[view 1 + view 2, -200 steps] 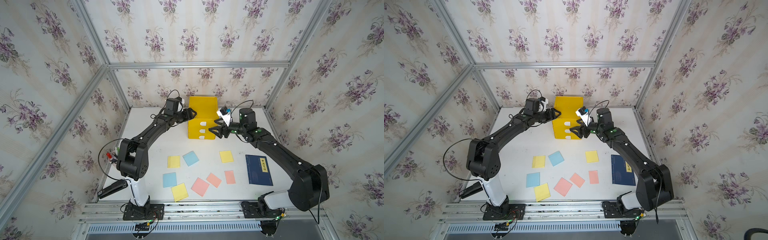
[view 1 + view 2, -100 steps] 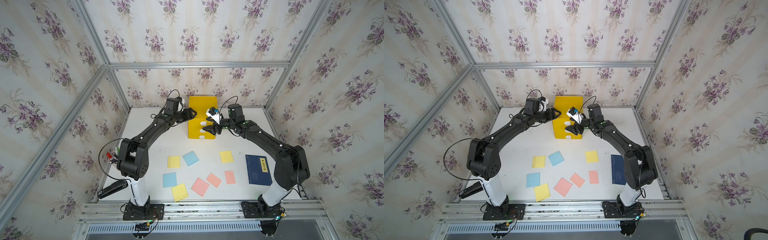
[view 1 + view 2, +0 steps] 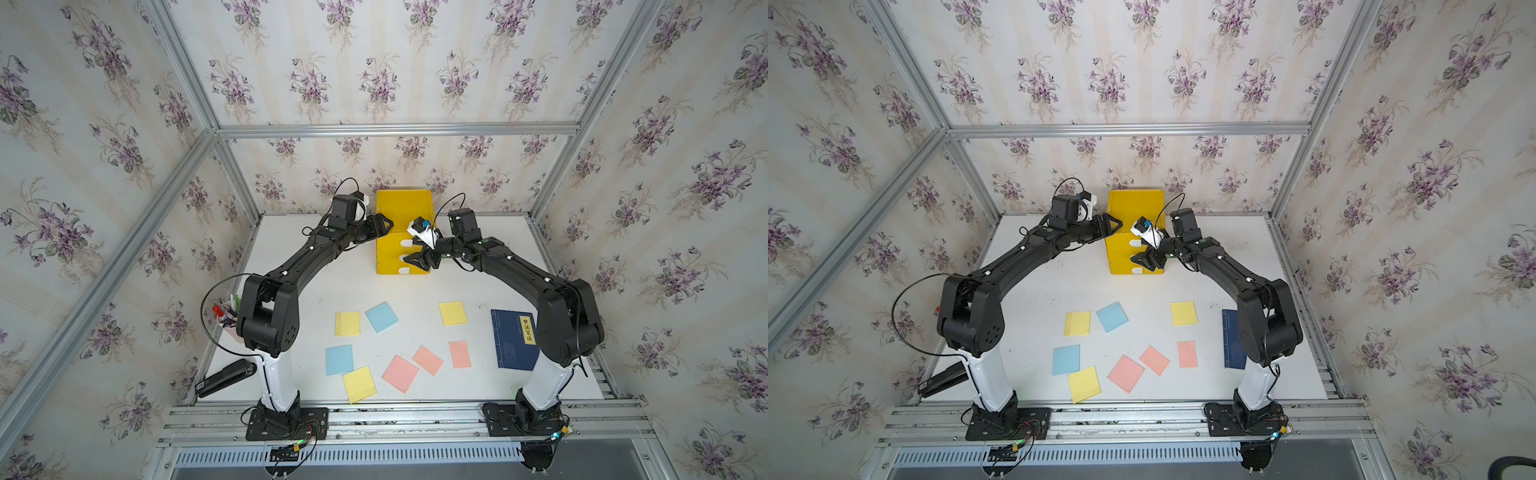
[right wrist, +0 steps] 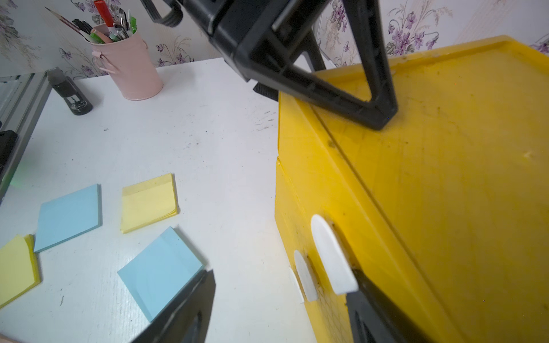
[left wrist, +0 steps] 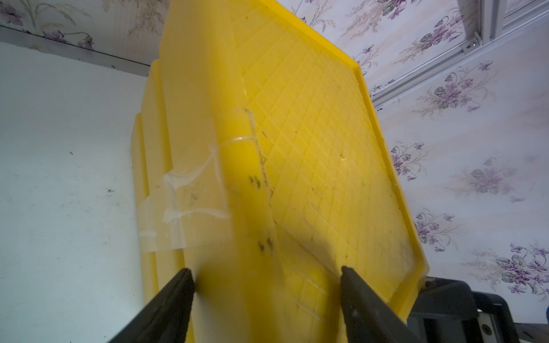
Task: Please put the sticky notes in the drawer by color
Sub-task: Open the drawer in the storage box.
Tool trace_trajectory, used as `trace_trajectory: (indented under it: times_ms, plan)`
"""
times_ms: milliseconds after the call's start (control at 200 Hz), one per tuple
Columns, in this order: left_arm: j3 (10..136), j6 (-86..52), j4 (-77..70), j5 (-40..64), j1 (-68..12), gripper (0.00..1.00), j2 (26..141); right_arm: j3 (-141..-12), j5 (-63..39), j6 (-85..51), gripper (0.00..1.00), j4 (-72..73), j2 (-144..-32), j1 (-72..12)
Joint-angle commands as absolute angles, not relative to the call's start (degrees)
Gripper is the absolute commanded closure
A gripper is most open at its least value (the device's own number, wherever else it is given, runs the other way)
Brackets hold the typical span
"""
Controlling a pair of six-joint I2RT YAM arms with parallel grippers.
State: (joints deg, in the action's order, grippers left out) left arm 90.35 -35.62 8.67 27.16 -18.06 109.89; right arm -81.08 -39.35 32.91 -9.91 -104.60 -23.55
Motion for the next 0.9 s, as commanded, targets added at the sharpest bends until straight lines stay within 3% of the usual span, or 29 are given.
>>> trace_trajectory:
  times_ms: [0, 385, 894]
  plan:
    - [90.7, -33.9, 16.8, 26.7, -18.0, 0.26, 111.0, -83.7, -39.4, 33.8, 0.26, -11.8, -106.1, -23.5]
    - [91.6, -33.3, 18.9, 27.9, -17.2, 0.29, 110.6, -81.1, -46.5, 31.3, 0.28, -12.6, -103.9, -24.2]
    - [90.3, -34.8, 19.4, 31.2, -15.3, 0.27, 107.8, -66.8, -43.9, 28.1, 0.29, -10.7, -91.5, -28.6]
